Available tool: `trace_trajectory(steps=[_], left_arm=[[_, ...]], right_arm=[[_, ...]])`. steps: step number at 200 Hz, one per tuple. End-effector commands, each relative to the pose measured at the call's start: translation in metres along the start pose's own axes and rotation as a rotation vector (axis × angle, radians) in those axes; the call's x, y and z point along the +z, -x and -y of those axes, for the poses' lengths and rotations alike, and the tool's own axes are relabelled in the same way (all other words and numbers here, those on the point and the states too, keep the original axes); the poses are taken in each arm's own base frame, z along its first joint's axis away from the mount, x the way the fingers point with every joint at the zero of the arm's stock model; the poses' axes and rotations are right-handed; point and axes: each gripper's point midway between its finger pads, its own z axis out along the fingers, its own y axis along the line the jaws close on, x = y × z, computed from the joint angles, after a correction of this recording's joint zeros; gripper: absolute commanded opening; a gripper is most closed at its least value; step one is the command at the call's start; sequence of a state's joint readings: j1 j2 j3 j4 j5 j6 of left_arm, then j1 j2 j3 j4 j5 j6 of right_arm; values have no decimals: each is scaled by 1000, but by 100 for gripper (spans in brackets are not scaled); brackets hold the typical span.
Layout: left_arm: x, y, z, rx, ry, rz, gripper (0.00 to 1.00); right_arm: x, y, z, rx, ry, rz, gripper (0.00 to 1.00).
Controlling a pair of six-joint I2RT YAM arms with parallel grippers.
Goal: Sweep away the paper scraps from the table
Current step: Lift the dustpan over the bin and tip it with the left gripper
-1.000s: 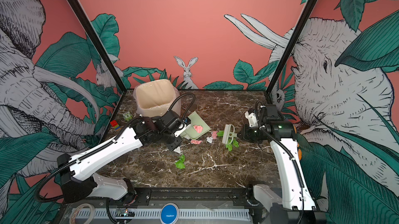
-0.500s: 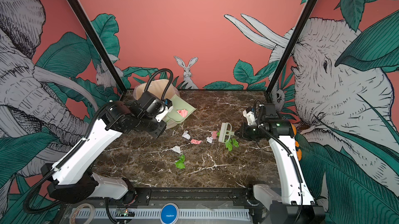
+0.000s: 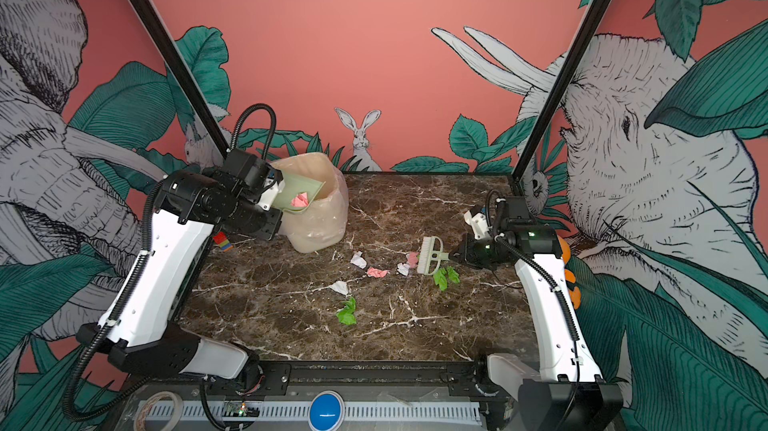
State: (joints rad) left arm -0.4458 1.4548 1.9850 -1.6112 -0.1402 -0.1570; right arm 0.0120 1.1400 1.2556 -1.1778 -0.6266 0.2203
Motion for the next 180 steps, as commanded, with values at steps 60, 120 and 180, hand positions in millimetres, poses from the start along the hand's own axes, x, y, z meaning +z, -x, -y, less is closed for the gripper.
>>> trace_trajectory(steps=[60,120,180], left_arm=[[-3,13,-65,37,314,-54,0],[-4,25,-83,150,482,-85,0],[-5,36,-77,293,599,-101,0]], right_arm=[[4,4,-4,-23,53,-9,0],[7,8,-6,-18,72,-22,0],[11,8,-5,-5,82,-32,0]])
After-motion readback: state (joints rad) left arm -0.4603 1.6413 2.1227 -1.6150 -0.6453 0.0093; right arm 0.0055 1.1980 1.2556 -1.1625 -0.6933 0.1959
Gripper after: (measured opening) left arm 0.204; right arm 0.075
